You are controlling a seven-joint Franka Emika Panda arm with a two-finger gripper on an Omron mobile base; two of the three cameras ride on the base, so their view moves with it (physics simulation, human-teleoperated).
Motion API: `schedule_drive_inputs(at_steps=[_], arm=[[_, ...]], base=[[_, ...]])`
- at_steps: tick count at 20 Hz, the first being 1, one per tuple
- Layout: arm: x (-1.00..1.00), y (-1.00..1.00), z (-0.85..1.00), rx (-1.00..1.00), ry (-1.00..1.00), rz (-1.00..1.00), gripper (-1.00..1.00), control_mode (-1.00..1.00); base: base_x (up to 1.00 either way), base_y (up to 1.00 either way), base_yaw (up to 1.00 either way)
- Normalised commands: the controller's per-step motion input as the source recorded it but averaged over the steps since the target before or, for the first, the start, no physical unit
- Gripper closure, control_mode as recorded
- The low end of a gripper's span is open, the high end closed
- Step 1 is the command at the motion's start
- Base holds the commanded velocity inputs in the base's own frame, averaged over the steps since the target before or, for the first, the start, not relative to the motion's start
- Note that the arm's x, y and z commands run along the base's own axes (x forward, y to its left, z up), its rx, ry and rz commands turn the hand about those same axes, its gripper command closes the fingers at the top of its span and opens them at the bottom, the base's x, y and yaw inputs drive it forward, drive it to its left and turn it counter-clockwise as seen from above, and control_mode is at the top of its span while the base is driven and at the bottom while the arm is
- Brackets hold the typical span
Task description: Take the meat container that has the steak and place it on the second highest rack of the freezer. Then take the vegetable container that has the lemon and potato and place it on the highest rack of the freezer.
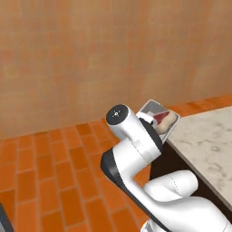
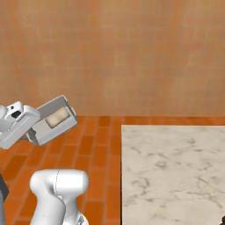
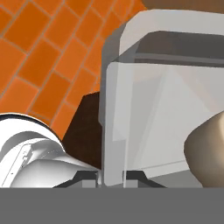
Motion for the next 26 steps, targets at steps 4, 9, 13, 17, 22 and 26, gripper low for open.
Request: schedule_drive_inputs(at_steps=[4,9,13,17,22,26], arm=[[0.0,0.0,0.0,0.0,0.0,0.0,1.0,1.0],[0.0,0.0,0.0,0.0,0.0,0.0,1.0,1.0],[0.0,0.0,0.0,0.0,0.0,0.0,1.0,1.0],[0.0,0.0,0.0,0.0,0.0,0.0,1.0,1.0],[0.0,0.0,0.0,0.0,0.0,0.0,1.0,1.0],[0.0,0.0,0.0,0.0,0.0,0.0,1.0,1.0]], base=[[0.93,0.14,0.37],[0.47,0.25,0.66],[0.15,0.17,0.69],[-0.07,-0.03,0.62],[-0.16,-0.13,0.62],[-0.03,-0.51,0.52]])
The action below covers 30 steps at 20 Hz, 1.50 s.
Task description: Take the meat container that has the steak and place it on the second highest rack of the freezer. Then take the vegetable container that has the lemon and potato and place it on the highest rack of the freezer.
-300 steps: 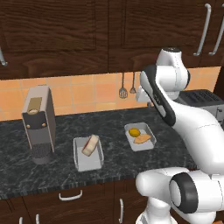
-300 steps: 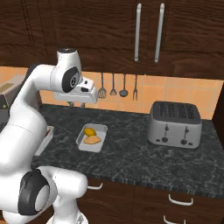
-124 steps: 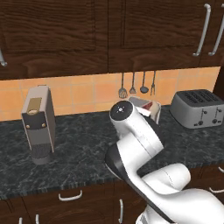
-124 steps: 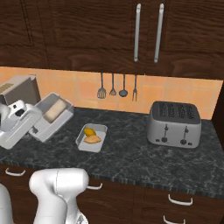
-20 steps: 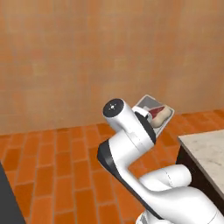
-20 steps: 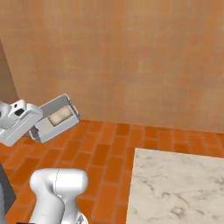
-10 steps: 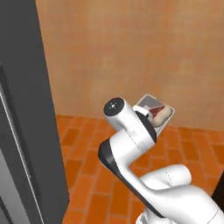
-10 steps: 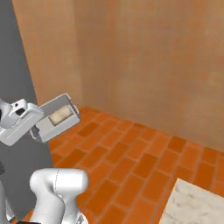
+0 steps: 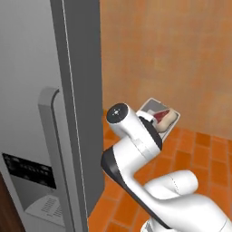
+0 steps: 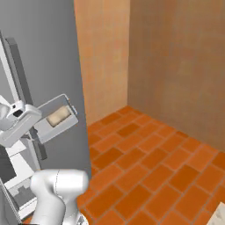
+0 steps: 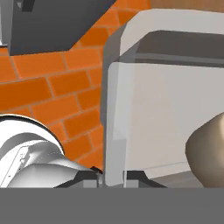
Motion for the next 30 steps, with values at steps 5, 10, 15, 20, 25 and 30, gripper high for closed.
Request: schedule_drive_inputs(at_steps=[5,10,15,20,25,30], arm=[[0.0,0.0,0.0,0.0,0.0,0.0,1.0,1.0],[0.0,0.0,0.0,0.0,0.0,0.0,1.0,1.0],[0.0,0.0,0.0,0.0,0.0,0.0,1.0,1.0],[0.0,0.0,0.0,0.0,0.0,0.0,1.0,1.0],[0.0,0.0,0.0,0.0,0.0,0.0,1.0,1.0],[0.0,0.0,0.0,0.0,0.0,0.0,1.0,1.0]], base=[[0.03,-0.95,0.49],[0.76,-0.84,0.39],[1.0,-0.41,0.24],[0.61,-0.07,0.4],[0.12,0.02,0.59],[0.03,0.0,0.58]])
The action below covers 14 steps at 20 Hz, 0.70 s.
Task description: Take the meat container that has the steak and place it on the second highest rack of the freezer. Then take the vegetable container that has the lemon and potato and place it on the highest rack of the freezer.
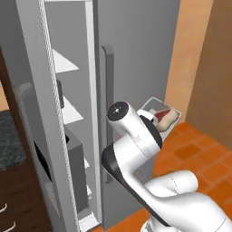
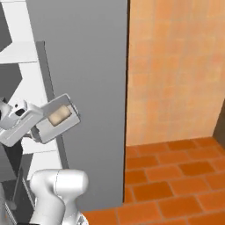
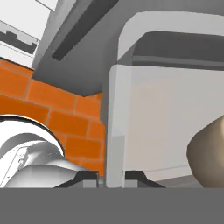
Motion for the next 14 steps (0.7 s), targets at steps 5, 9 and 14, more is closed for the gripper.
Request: schedule_drive_inputs(at_steps=[5,9,14], arm=[[0.0,0.0,0.0,0.0,0.0,0.0,1.0,1.0],[0.0,0.0,0.0,0.0,0.0,0.0,1.0,1.0],[0.0,0.0,0.0,0.0,0.0,0.0,1.0,1.0]], base=[[0.16,0.03,0.47],[0.01,0.18,0.35],[0.19,0.09,0.33]])
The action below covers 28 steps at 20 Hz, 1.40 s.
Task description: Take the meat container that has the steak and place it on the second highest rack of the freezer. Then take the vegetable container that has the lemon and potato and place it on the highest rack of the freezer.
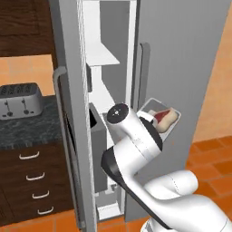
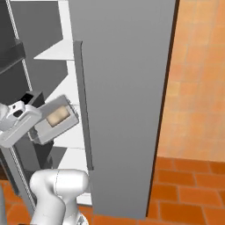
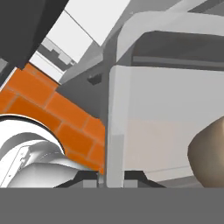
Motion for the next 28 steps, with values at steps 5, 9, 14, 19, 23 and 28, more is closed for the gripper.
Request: schedule_drive_inputs(at_steps=[5,9,14,19,23,28], arm=[[0.0,0.0,0.0,0.0,0.0,0.0,1.0,1.0],[0.0,0.0,0.0,0.0,0.0,0.0,1.0,1.0],[0.07,0.03,-0.04,-0.01,0.0,0.0,1.0,-1.0],[0.42,-0.17,0.22,0.0,-0.01,0.23,1.0,-1.0],[-0.05,-0.51,0.31,0.0,0.01,0.23,1.0,-1.0],[0.07,-0.47,-0.05,0.0,0.05,0.27,1.0,-1.0]], base=[[0.34,0.16,0.41],[0.56,0.01,0.37],[0.35,0.02,0.08],[0.0,0.0,0.0],[0.0,0.0,0.0],[0.0,0.0,0.0]])
